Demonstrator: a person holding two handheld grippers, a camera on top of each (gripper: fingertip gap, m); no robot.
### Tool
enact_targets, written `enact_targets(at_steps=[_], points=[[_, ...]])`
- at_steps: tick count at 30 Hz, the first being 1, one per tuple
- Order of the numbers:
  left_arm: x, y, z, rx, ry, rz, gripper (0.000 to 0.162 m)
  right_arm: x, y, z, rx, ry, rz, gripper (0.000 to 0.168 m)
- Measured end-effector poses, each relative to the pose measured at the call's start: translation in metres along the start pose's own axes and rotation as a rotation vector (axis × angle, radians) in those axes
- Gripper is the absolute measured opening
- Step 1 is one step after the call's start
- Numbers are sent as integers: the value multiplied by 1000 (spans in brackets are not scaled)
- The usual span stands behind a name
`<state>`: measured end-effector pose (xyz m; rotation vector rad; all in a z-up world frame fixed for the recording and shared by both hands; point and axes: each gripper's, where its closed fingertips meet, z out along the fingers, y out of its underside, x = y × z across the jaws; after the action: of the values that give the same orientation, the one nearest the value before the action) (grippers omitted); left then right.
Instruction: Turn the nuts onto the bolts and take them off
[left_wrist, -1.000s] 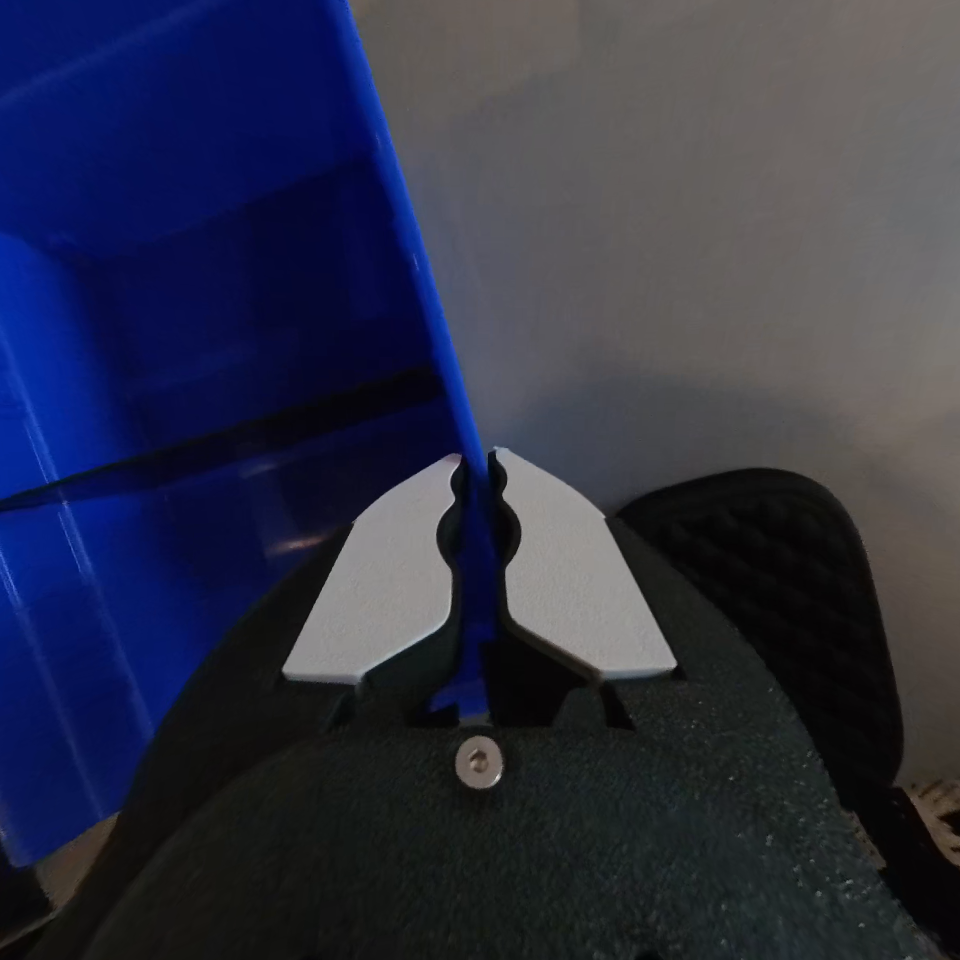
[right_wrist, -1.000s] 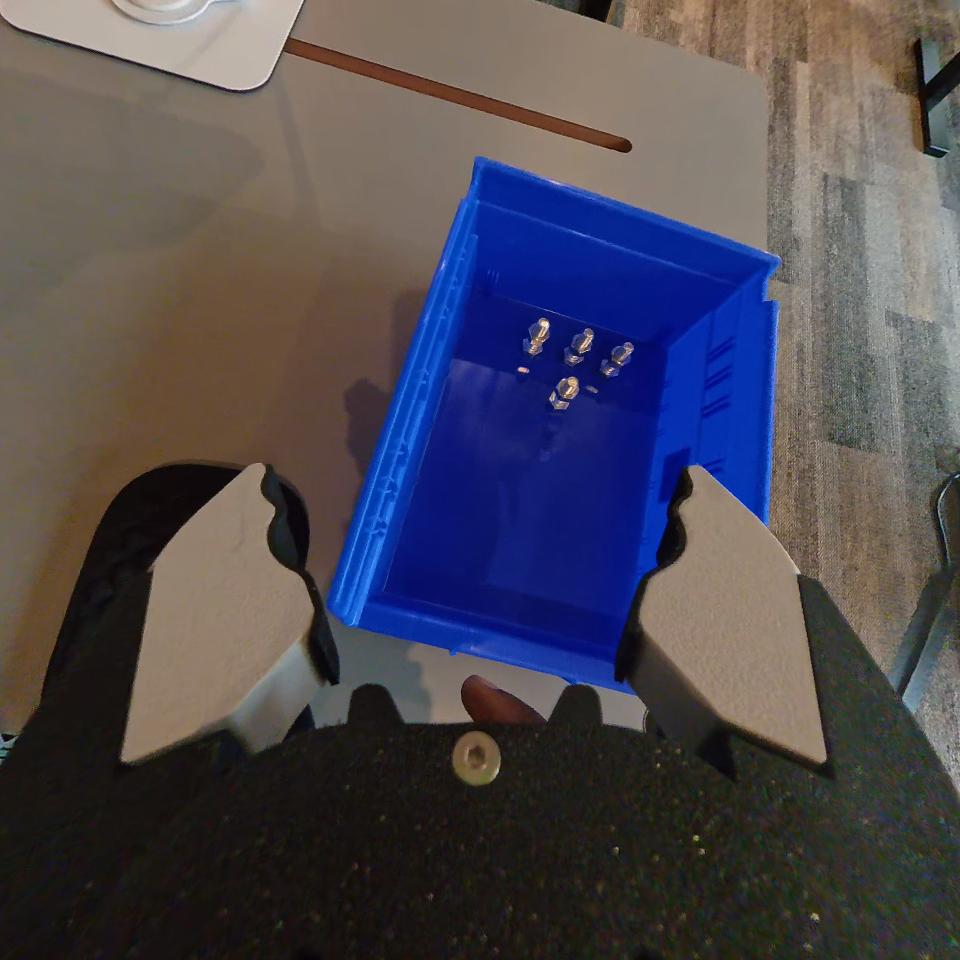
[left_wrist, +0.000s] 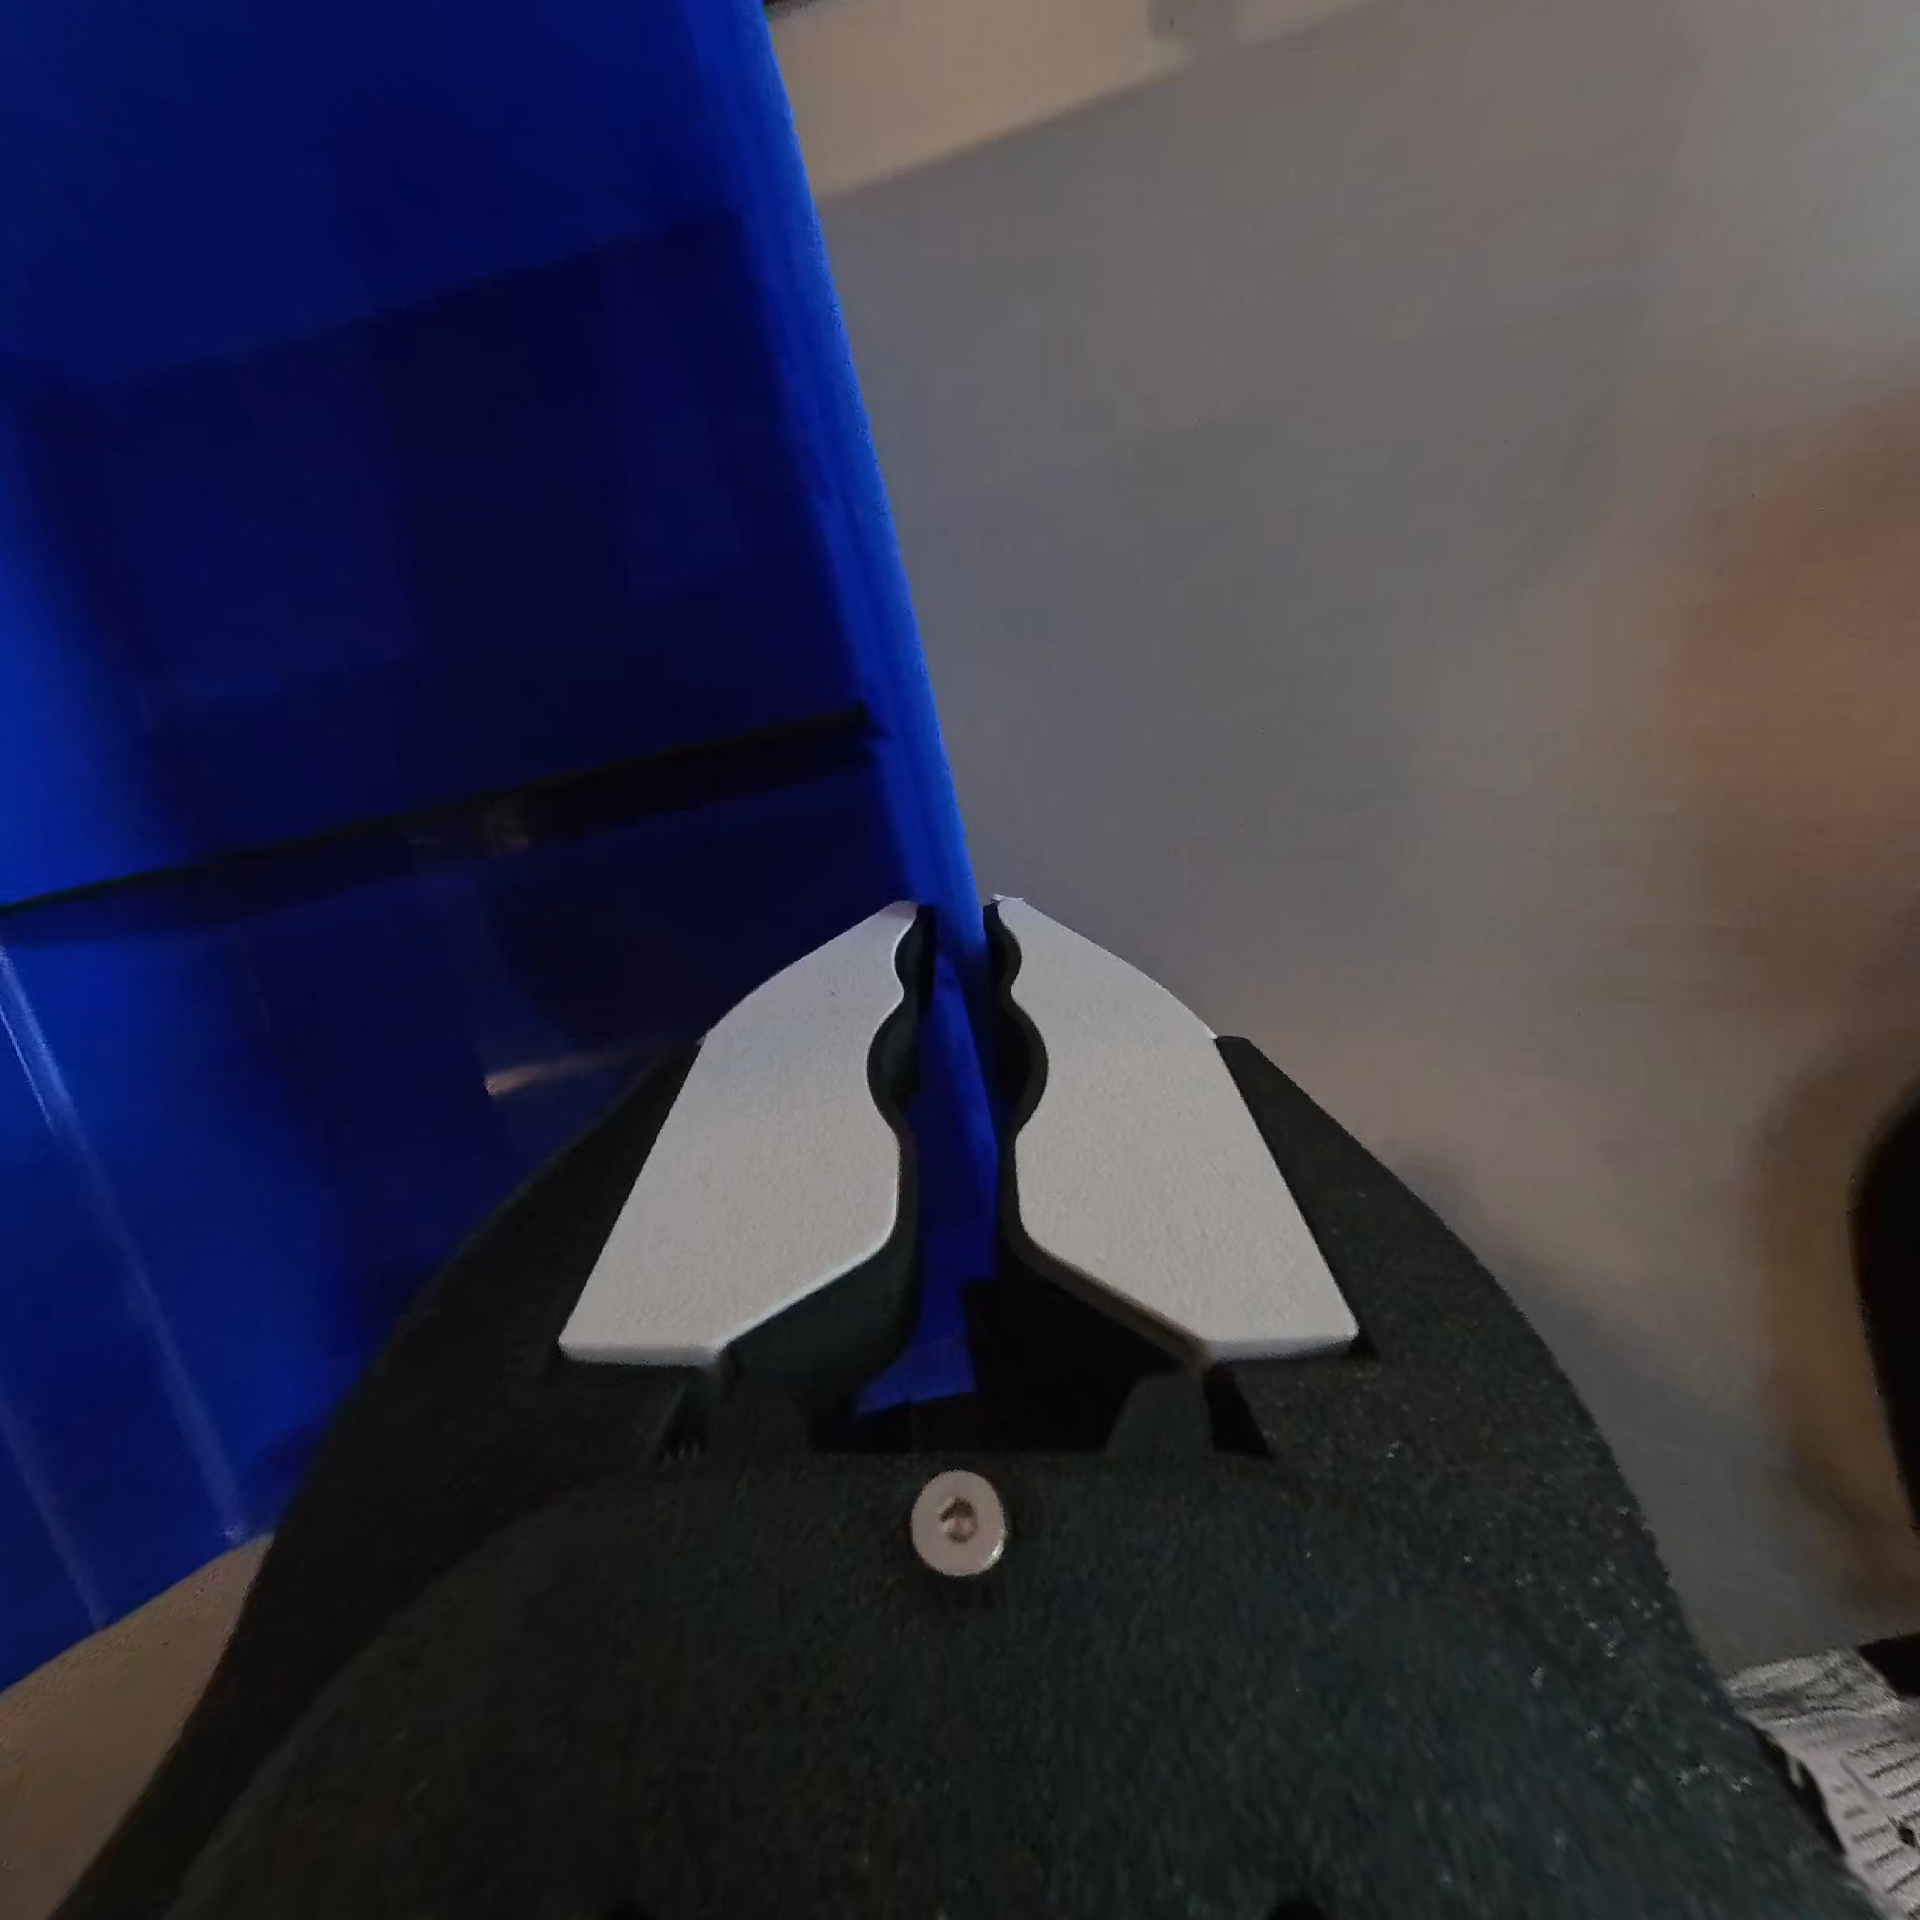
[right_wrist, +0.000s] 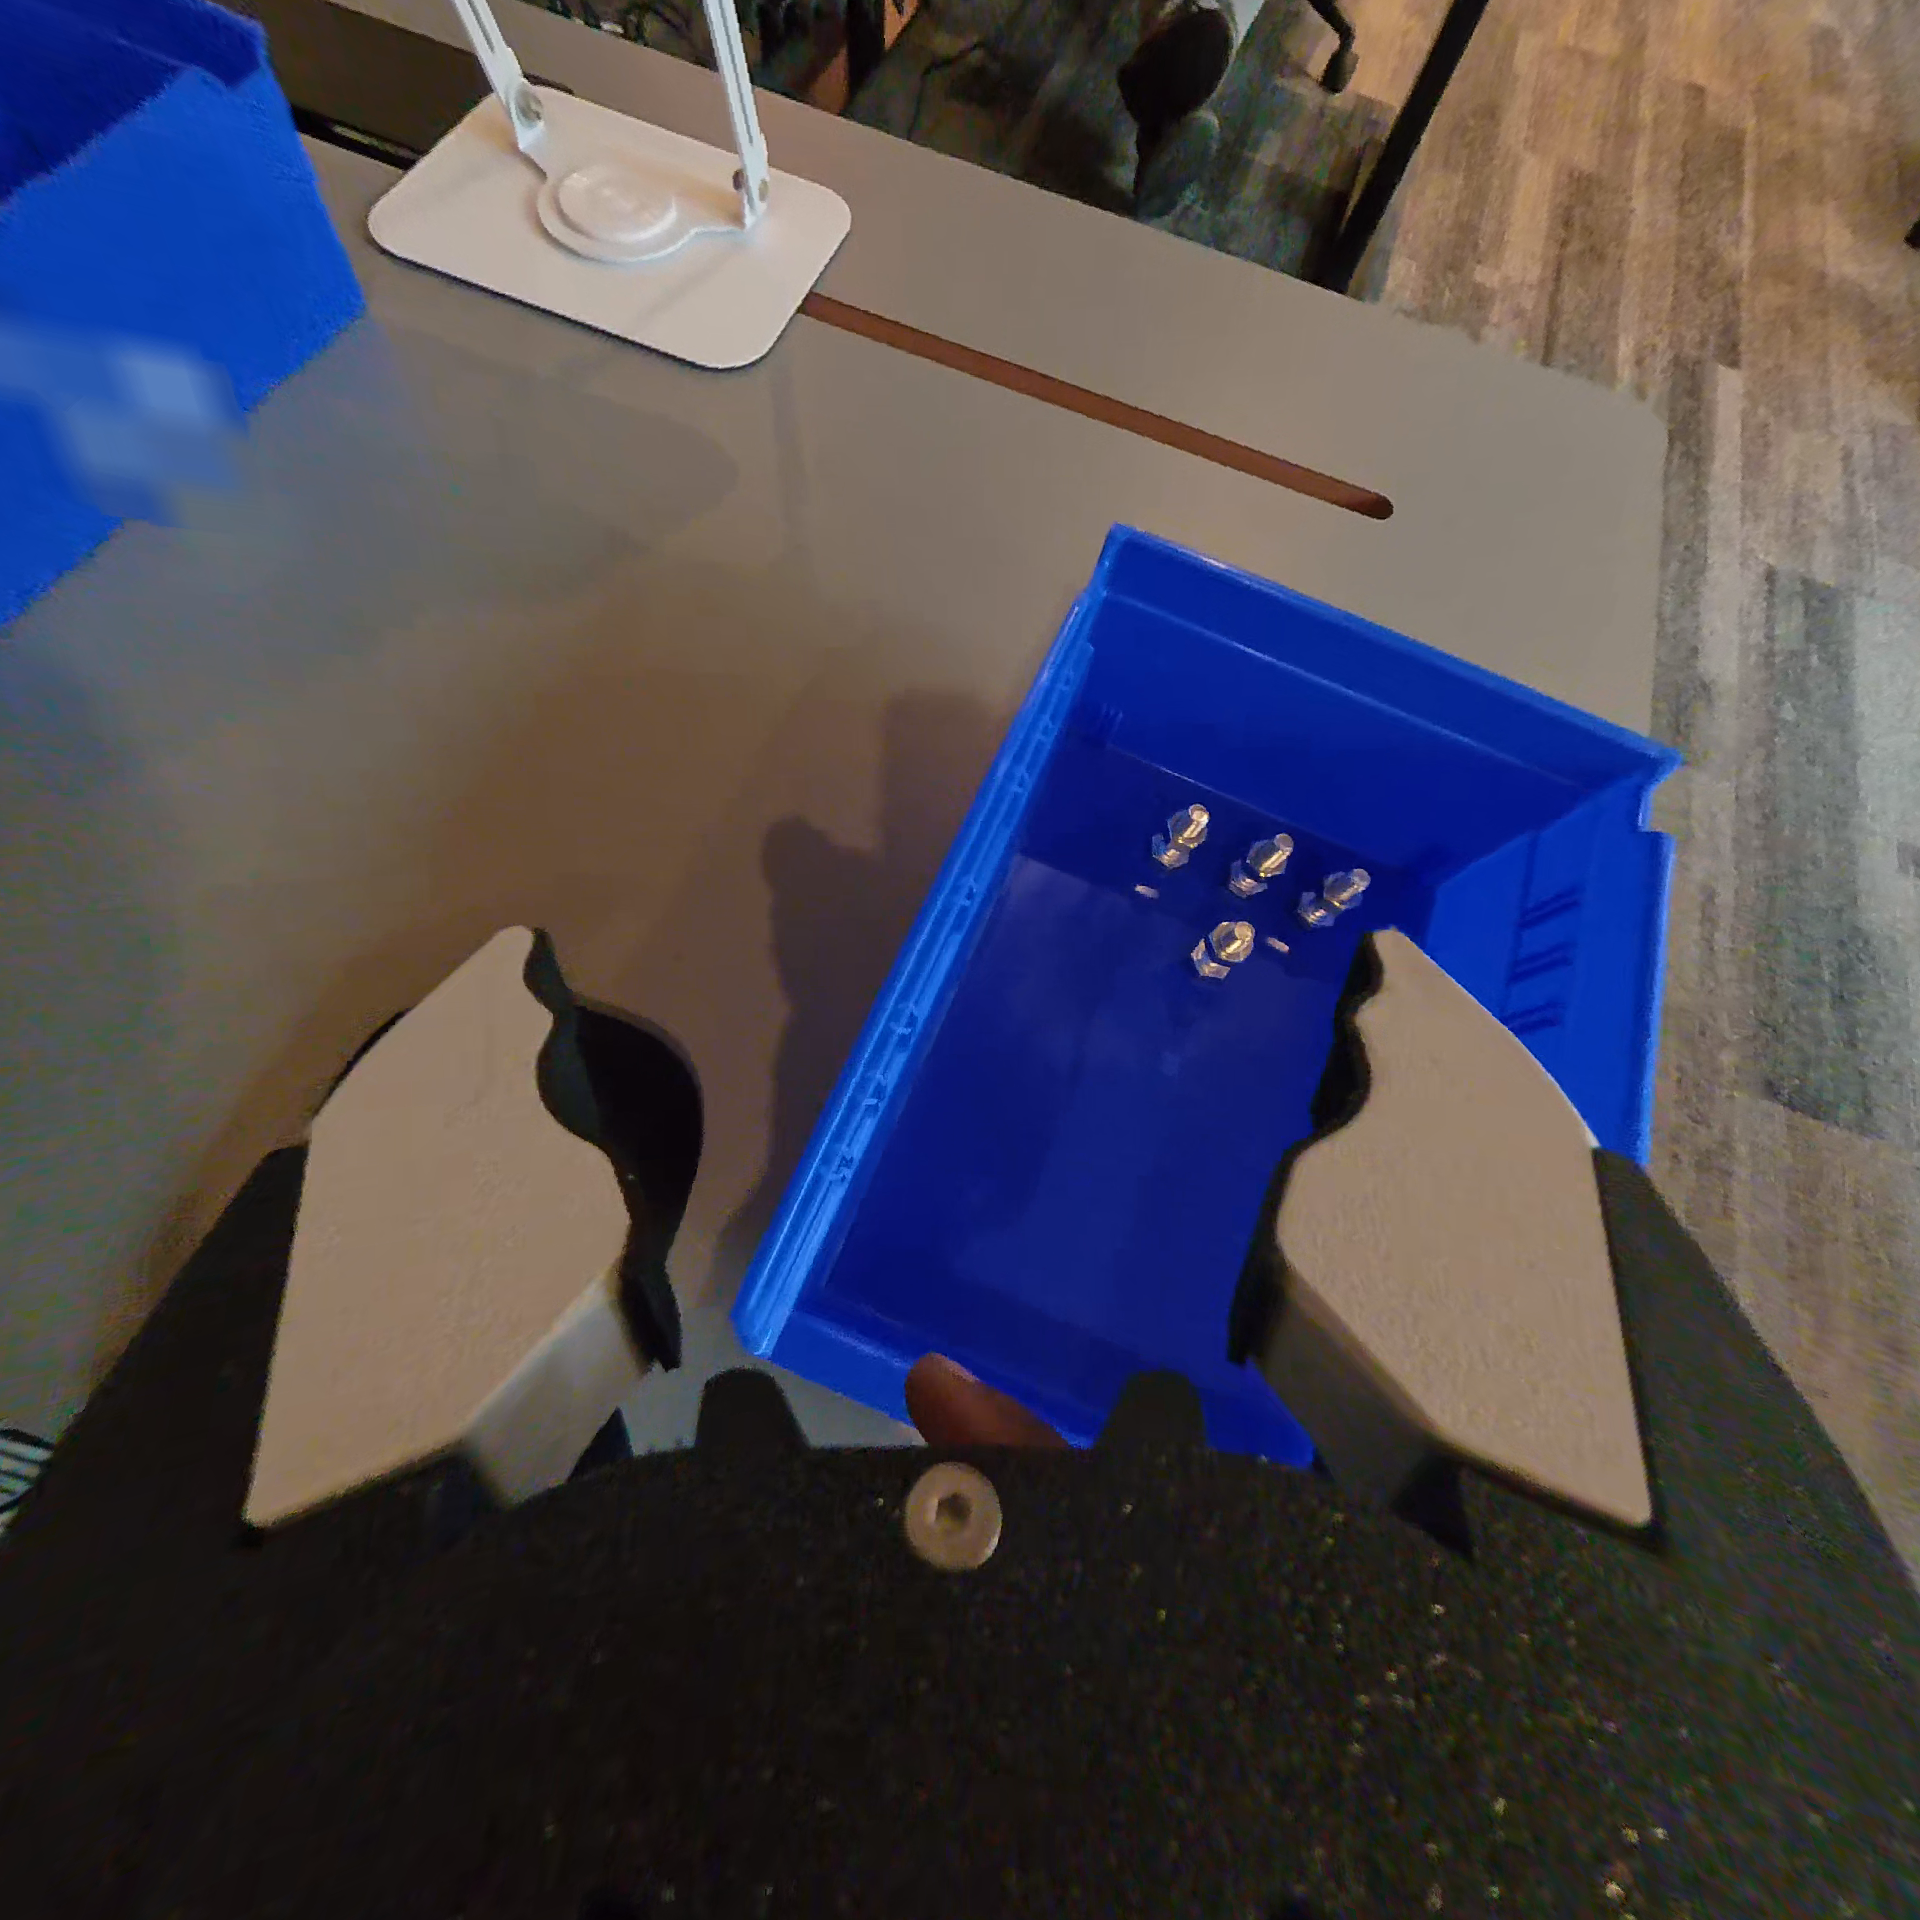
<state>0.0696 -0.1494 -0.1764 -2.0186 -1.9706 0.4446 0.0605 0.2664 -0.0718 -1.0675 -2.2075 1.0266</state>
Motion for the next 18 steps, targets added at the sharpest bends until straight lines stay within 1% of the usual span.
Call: enact_targets(at_steps=[10,18], points=[[70,-9,3,-14,43,8,10,-2,17,1,33,-72,46,135],[117,-16,6,-7,60,34,11,1,24,-5,29,-82,41,134]])
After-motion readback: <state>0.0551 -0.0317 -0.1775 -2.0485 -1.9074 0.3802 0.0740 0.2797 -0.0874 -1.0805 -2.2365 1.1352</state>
